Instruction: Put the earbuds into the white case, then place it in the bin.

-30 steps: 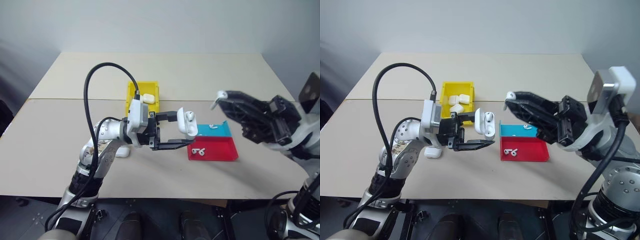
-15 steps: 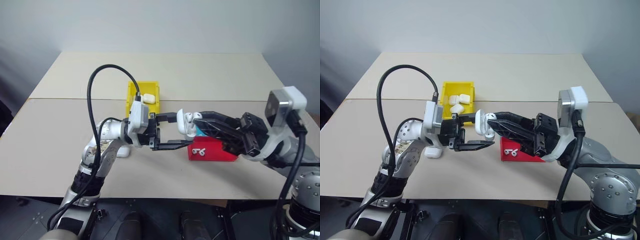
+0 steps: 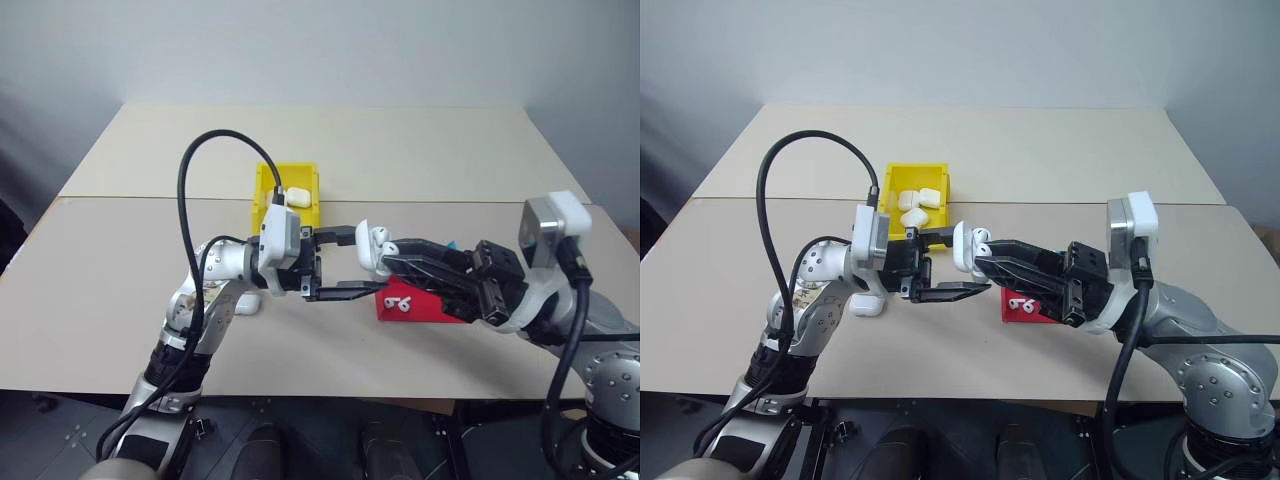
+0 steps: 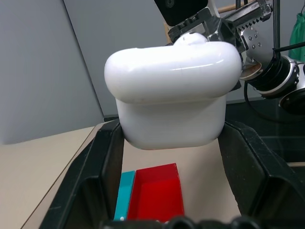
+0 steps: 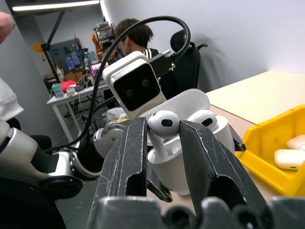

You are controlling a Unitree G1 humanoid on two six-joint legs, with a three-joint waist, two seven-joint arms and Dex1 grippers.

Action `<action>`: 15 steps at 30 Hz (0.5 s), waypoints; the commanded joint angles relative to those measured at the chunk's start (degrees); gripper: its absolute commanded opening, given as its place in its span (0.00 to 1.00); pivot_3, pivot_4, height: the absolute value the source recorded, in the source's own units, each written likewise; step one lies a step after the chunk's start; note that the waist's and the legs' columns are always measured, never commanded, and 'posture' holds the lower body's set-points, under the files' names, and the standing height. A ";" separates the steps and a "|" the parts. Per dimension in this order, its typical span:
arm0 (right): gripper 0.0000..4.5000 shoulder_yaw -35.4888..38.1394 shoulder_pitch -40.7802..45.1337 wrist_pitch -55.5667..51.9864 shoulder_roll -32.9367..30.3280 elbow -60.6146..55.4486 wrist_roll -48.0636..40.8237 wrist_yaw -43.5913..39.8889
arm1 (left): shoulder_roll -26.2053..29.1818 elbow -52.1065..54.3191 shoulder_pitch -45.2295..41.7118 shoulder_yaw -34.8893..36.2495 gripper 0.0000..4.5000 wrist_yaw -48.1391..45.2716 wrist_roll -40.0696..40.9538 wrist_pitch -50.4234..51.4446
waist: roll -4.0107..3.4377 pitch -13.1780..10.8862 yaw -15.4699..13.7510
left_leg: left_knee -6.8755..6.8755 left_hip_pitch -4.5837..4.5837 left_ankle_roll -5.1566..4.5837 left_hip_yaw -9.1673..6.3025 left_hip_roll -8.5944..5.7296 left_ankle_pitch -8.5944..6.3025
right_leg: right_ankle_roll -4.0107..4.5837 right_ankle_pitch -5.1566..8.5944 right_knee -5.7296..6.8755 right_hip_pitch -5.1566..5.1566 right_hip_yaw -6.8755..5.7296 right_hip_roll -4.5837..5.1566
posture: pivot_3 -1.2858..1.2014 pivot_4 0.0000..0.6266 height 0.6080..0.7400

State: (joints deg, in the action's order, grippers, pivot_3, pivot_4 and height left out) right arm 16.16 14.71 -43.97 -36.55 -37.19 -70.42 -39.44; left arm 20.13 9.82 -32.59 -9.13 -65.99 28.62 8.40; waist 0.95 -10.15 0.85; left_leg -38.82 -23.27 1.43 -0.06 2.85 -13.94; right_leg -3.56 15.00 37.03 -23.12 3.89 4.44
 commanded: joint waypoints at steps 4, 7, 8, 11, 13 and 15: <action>0.30 -1.71 -1.18 3.09 -1.29 -2.21 4.07 -2.30 | -0.46 0.61 -0.42 0.29 0.60 0.07 -0.05 -1.55 | 0.00 0.00 0.00 | 0.00 0.00 0.00 0.00 0.00 0.00 | 0.00 0.00 0.00 0.00 0.00 0.00 | 0.52 0.24 1.00; 0.30 -2.79 -1.54 4.24 -1.60 -2.52 5.93 -2.73 | -0.56 0.49 -0.40 0.19 0.60 0.01 -0.17 -1.76 | 0.00 0.00 0.00 | 0.00 0.00 0.00 0.00 0.00 0.00 | 0.00 0.00 0.00 0.00 0.00 0.00 | 0.52 0.24 1.00; 0.30 -3.08 -1.51 4.63 -1.61 -2.59 6.33 -2.76 | -0.55 0.48 -0.37 0.16 0.60 -0.09 -0.22 -1.81 | 0.00 0.00 0.00 | 0.00 0.00 0.00 0.00 0.00 0.00 | 0.00 0.00 -0.01 0.00 0.00 0.00 | 0.52 0.24 1.00; 0.30 -3.66 -1.16 5.31 -1.72 -2.63 6.89 -2.66 | -0.63 0.42 -0.31 0.09 0.60 -0.21 -0.39 -1.89 | 0.00 0.00 0.00 | 0.00 0.00 0.00 0.00 0.00 0.00 | 0.00 0.00 -0.01 0.00 0.00 0.00 | 0.52 0.24 1.00; 0.30 -3.79 -0.87 5.35 -1.82 -2.49 6.83 -2.33 | -0.59 0.45 -0.24 0.05 0.60 -0.33 -0.46 -1.95 | 0.00 0.00 0.01 | 0.00 0.01 0.00 0.00 0.00 0.00 | 0.00 0.00 0.00 0.00 0.00 0.00 | 0.52 0.24 1.00; 0.30 -4.00 -0.72 5.33 -1.97 -2.37 6.99 -2.06 | -0.59 0.46 -0.10 0.12 0.60 -0.54 -0.58 -2.08 | 0.00 0.00 0.01 | 0.00 0.00 0.00 0.00 0.00 0.00 | 0.00 0.00 0.00 0.00 0.00 0.00 | 0.52 0.24 1.00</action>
State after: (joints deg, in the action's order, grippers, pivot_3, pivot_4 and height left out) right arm 12.96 13.36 -39.07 -37.75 -38.15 -63.59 -41.44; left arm 20.14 8.88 -32.24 -9.25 -66.38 27.13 8.36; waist 0.95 -10.15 0.87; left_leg -38.81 -23.26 1.43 -0.06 2.85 -13.94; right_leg -3.56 15.00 37.02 -23.12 3.89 4.44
